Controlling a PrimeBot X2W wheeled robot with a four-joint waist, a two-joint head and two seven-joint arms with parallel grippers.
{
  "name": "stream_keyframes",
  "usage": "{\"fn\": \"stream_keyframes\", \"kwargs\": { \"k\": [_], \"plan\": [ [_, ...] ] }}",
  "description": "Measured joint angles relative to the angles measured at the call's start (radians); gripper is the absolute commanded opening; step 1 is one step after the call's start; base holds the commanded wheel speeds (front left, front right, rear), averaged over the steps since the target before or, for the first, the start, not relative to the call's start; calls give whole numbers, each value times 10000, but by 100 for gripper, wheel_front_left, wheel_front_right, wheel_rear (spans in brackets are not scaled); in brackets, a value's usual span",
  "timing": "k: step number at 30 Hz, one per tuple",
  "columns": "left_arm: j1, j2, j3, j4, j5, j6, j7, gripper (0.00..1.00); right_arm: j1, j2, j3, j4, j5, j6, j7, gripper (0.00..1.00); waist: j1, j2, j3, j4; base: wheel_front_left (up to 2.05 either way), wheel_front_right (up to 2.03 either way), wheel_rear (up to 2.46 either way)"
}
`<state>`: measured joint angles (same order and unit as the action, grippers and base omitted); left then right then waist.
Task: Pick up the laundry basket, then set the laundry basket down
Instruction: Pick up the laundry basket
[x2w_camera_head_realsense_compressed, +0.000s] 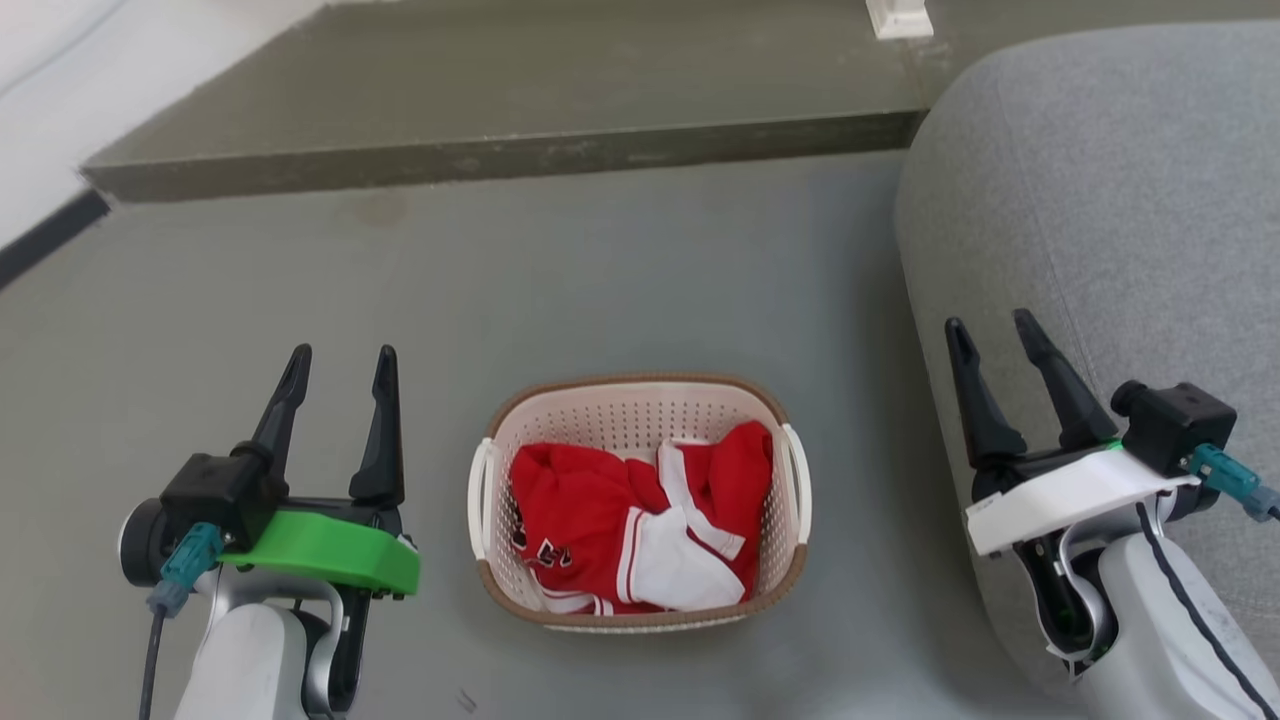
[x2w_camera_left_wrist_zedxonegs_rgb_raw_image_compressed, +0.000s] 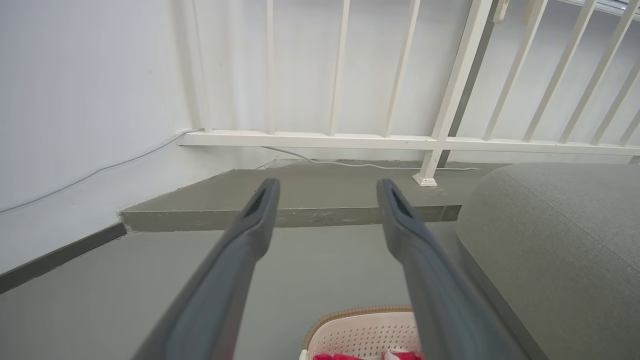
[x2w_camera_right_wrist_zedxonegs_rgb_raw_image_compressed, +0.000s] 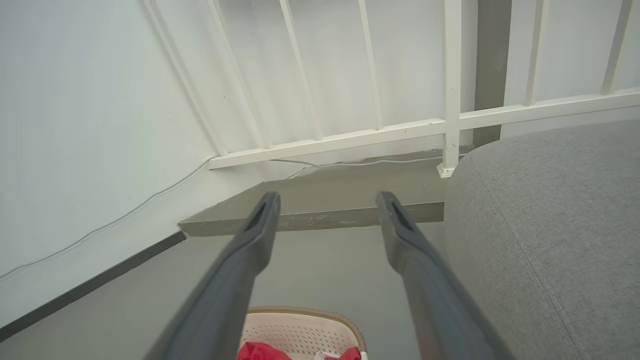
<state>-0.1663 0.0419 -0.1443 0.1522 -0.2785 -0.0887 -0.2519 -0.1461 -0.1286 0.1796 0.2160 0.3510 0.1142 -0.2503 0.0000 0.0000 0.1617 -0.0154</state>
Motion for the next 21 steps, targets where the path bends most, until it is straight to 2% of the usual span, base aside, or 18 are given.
{"fn": "stream_keyframes", "kwargs": {
  "k": [21],
  "plan": [
    [-1158,-21,-203,445,-107,2,0,100,-1035,0,-173,550,0,88,-13,100,0,0,1945,-226,0,0,0]
  ]
}}
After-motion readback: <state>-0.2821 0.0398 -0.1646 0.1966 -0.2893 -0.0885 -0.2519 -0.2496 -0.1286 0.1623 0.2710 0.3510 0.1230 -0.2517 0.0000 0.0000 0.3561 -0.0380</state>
